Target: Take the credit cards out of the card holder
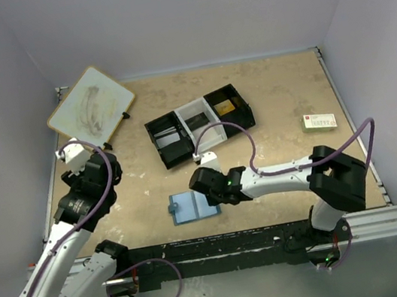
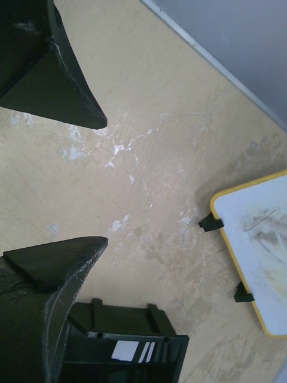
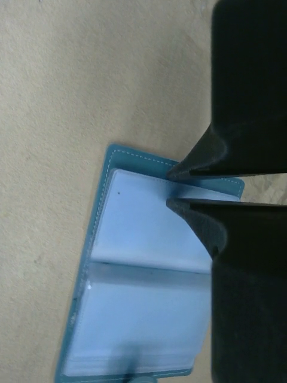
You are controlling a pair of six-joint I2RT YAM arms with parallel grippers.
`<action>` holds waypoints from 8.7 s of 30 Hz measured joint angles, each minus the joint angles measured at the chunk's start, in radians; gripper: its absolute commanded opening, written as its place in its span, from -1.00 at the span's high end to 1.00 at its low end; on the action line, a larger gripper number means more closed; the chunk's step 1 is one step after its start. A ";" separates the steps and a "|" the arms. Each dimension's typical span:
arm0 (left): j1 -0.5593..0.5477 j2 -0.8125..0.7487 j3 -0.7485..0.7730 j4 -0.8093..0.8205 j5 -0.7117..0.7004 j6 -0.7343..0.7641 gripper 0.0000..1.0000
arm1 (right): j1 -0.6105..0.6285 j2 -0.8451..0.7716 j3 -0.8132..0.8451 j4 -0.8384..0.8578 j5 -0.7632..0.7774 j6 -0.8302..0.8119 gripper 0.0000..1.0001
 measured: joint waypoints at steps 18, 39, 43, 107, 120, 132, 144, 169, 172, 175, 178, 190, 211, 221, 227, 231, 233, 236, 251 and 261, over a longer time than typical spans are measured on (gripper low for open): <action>-0.298 0.072 -0.278 0.267 0.597 -0.232 -0.27 | -0.147 -0.229 -0.365 0.514 -0.373 0.042 0.16; -0.502 0.244 -0.481 0.532 0.551 -0.368 0.22 | -0.179 -0.153 -0.500 0.811 -0.525 0.161 0.27; -0.549 0.284 -0.482 0.591 0.536 -0.381 0.30 | -0.179 -0.118 -0.444 0.780 -0.516 0.136 0.64; -0.650 0.119 -0.433 0.334 0.207 -0.526 0.48 | 0.009 0.056 0.006 0.092 -0.088 -0.192 -0.46; -0.650 0.129 -0.433 0.327 0.207 -0.526 0.48 | 0.017 0.100 0.044 0.080 -0.026 -0.146 0.11; -0.650 0.135 -0.431 0.327 0.208 -0.526 0.48 | 0.011 0.074 0.007 0.119 -0.039 -0.140 0.22; -0.650 0.137 -0.431 0.328 0.208 -0.526 0.48 | -0.034 -0.060 -0.097 0.150 -0.157 -0.113 0.61; -0.650 0.177 -0.418 0.354 0.212 -0.525 0.48 | -0.094 -0.164 -0.113 0.138 -0.207 -0.110 -0.01; -0.650 0.183 -0.418 0.359 0.213 -0.525 0.48 | -0.106 -0.207 -0.128 0.140 -0.208 -0.109 0.17; -0.650 0.191 -0.418 0.364 0.214 -0.525 0.48 | -0.116 -0.216 -0.139 0.140 -0.210 -0.109 0.41; -0.650 0.202 -0.415 0.368 0.218 -0.525 0.48 | -0.118 -0.209 -0.147 0.141 -0.215 -0.109 0.66; -0.650 0.211 -0.414 0.381 0.228 -0.525 0.48 | -0.200 -0.302 -0.312 0.322 -0.343 -0.080 0.77; -0.650 0.254 -0.414 0.470 0.281 -0.497 0.46 | -0.252 -0.198 -0.364 0.533 -0.511 -0.015 0.87; -0.650 0.431 -0.397 0.569 0.339 -0.441 0.46 | -0.167 -0.054 -0.122 0.240 -0.239 -0.092 0.92; -0.650 0.444 -0.391 0.575 0.338 -0.425 0.46 | -0.114 0.027 -0.023 0.115 -0.106 -0.099 0.91; -0.650 0.444 -0.391 0.576 0.338 -0.425 0.46 | -0.102 0.027 -0.010 0.076 -0.066 -0.099 0.71; -0.650 0.438 -0.391 0.574 0.338 -0.426 0.46 | -0.101 0.027 -0.005 0.061 -0.064 -0.101 0.46; -0.650 0.406 -0.391 0.565 0.336 -0.428 0.42 | -0.101 0.014 -0.006 0.047 -0.071 -0.106 0.05; -0.650 0.137 -0.303 0.311 0.156 -0.427 -0.34 | -0.371 -0.590 -0.251 0.118 -0.155 -0.126 -0.59; -0.539 0.193 -0.113 0.100 -0.032 -0.333 -0.65 | -0.554 -0.878 -0.410 0.240 -0.212 -0.230 -0.75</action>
